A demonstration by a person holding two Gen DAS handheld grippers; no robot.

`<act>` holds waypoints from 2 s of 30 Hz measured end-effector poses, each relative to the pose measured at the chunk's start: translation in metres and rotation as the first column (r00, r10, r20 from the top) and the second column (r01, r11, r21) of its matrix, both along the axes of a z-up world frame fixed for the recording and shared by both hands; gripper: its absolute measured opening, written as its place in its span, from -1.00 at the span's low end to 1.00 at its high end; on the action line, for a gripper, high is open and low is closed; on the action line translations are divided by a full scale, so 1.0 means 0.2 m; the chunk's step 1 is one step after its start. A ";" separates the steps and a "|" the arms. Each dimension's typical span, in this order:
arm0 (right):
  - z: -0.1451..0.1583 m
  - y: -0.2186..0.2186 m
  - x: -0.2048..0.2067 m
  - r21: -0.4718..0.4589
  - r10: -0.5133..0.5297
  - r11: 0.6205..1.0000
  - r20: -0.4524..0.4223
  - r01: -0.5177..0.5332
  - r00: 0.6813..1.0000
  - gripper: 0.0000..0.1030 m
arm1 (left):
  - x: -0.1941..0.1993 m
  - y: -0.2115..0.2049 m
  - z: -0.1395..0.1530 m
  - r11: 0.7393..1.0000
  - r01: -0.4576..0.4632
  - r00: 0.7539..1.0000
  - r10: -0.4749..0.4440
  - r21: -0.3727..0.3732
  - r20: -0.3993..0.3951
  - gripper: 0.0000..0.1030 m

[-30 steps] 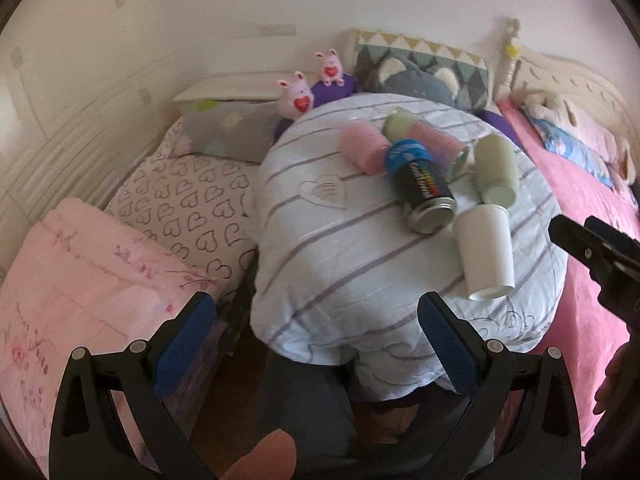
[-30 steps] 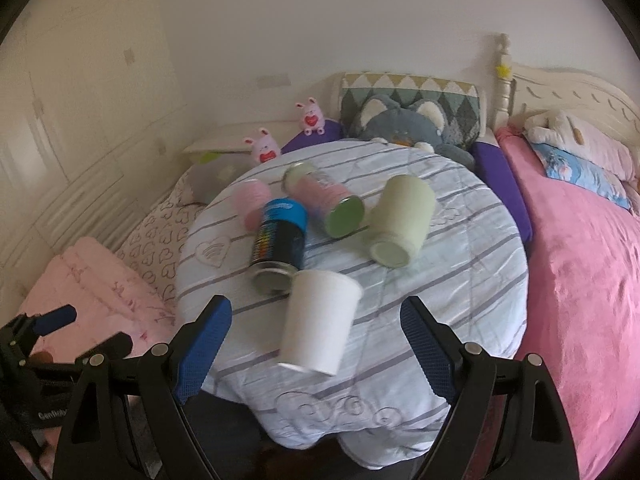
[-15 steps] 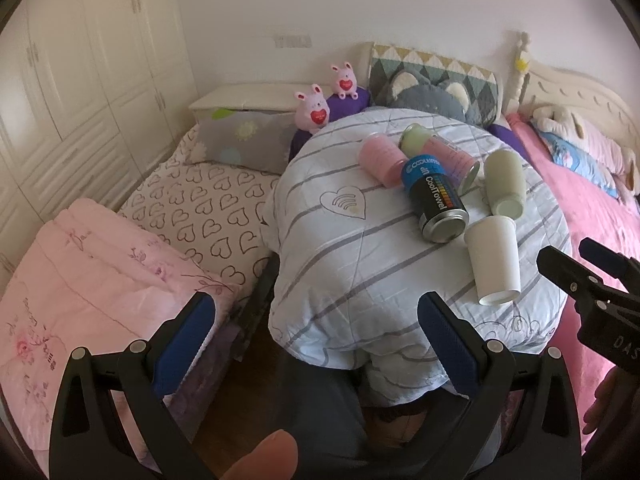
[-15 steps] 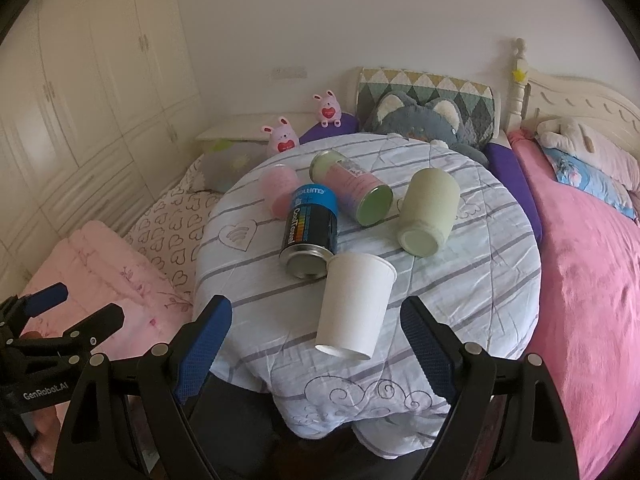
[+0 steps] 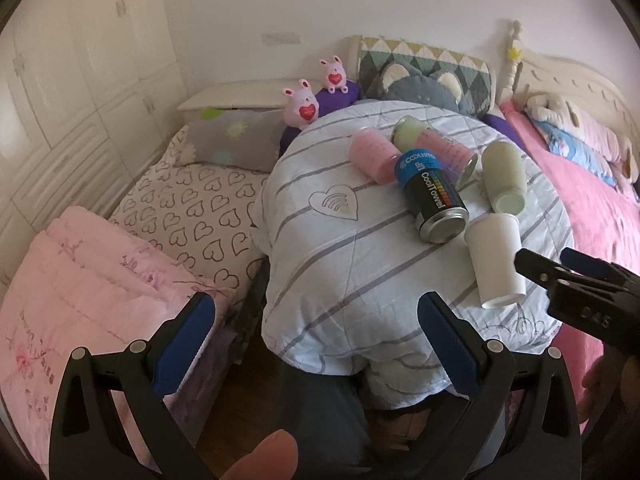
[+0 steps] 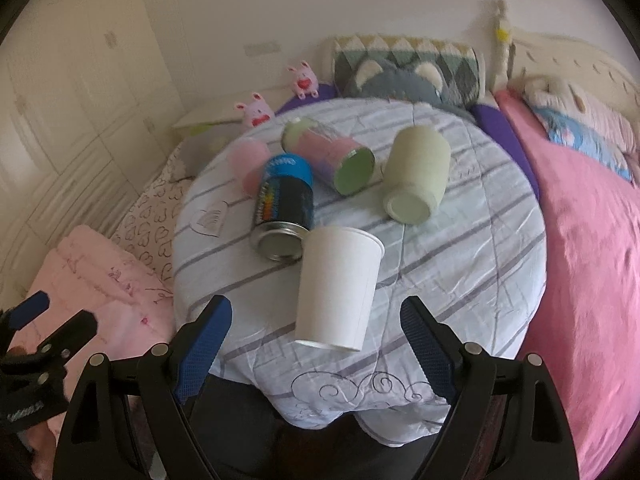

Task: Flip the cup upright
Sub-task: 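Close the right gripper around the white cup's body, then lift the white cup and turn it opening-up with the right gripper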

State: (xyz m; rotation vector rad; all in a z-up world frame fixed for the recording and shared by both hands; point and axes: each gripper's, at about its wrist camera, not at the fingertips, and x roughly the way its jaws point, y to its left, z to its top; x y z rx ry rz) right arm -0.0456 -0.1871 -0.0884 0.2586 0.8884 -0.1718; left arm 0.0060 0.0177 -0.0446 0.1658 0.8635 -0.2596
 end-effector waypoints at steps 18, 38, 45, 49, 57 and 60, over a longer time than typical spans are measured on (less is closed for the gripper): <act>-0.30 -0.16 0.41 0.070 -0.002 0.997 -0.267 0.021 0.964 0.68 | 0.30 -0.13 -0.22 0.999 0.038 0.993 -0.038 -0.003 -0.111 0.99; -0.16 -0.14 0.24 0.093 0.085 0.992 -0.061 -0.080 0.994 0.32 | 0.23 -0.16 -0.20 0.999 0.051 0.993 -0.049 0.015 -0.106 0.99; -0.08 -0.07 0.07 -0.108 0.048 0.994 0.279 -0.018 0.959 0.32 | 0.11 -0.18 -0.15 0.996 0.046 0.997 -0.040 0.073 -0.073 0.99; -0.15 0.03 0.07 -0.227 0.065 0.973 0.405 0.032 0.912 0.32 | 0.04 -0.16 -0.16 0.994 0.023 0.998 -0.016 0.109 -0.063 0.99; -0.35 0.10 0.02 -0.308 0.083 0.949 0.454 0.068 0.887 0.32 | -0.02 -0.14 -0.23 0.989 -0.021 0.996 0.034 0.148 -0.083 0.99; -0.35 0.12 -0.04 -0.331 0.099 0.941 0.477 0.074 0.873 0.32 | -0.03 -0.14 -0.24 0.987 -0.025 0.996 0.039 0.157 -0.084 0.99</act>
